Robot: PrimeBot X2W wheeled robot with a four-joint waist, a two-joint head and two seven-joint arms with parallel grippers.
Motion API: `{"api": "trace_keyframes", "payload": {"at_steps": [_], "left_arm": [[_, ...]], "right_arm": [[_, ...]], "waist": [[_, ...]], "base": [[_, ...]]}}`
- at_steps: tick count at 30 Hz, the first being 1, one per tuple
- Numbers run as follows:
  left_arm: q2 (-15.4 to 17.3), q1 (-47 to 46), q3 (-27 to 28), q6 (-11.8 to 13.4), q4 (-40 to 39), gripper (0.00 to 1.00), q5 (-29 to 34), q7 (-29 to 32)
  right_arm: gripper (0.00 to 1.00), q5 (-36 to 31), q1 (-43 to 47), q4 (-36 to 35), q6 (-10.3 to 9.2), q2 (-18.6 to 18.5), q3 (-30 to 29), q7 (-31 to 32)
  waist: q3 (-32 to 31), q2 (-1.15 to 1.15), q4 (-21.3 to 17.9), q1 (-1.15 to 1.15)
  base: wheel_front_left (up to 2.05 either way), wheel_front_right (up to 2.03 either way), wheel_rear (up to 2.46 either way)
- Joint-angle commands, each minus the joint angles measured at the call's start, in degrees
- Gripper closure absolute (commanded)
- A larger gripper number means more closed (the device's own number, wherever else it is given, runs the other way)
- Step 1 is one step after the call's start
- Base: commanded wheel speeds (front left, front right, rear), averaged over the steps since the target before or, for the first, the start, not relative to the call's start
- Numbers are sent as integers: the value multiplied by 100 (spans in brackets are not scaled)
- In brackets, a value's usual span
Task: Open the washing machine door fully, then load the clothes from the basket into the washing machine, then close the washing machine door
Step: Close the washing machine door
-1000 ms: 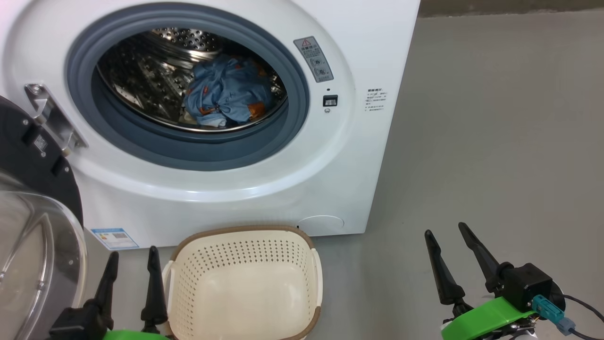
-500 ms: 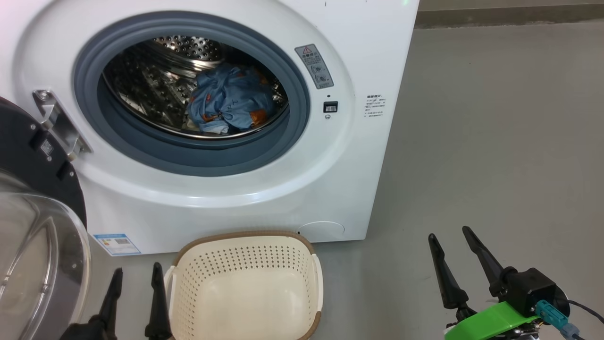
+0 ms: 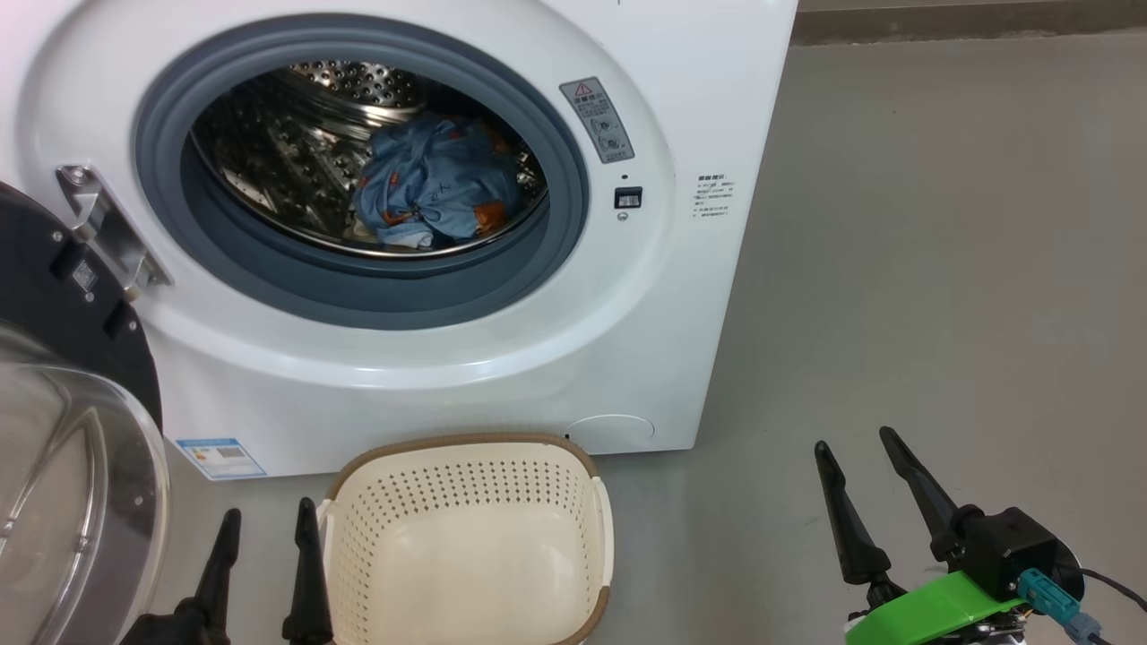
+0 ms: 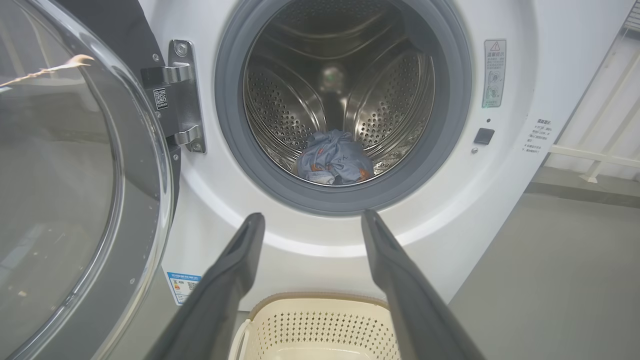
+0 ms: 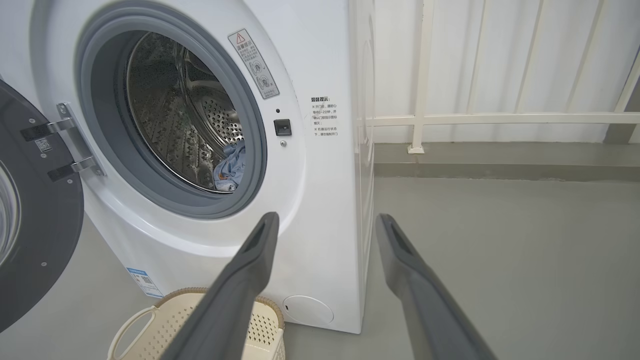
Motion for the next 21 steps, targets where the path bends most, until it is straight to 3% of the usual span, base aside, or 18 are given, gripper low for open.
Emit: {"api": "trace_keyframes", "payload": {"at_steps": [1, 21], "left_arm": [[63, -86, 177, 31, -178, 0, -30, -32], [72, -136, 118, 19, -250, 0, 60, -32]], "right_arm": [[0, -60, -41, -146, 10, 9, 123, -28], [0, -90, -58, -121, 10, 1, 91, -28]], "waist": [[2, 0, 4, 0], [19, 0, 64, 0]], "base": [[0, 0, 0], [0, 0, 0]]}}
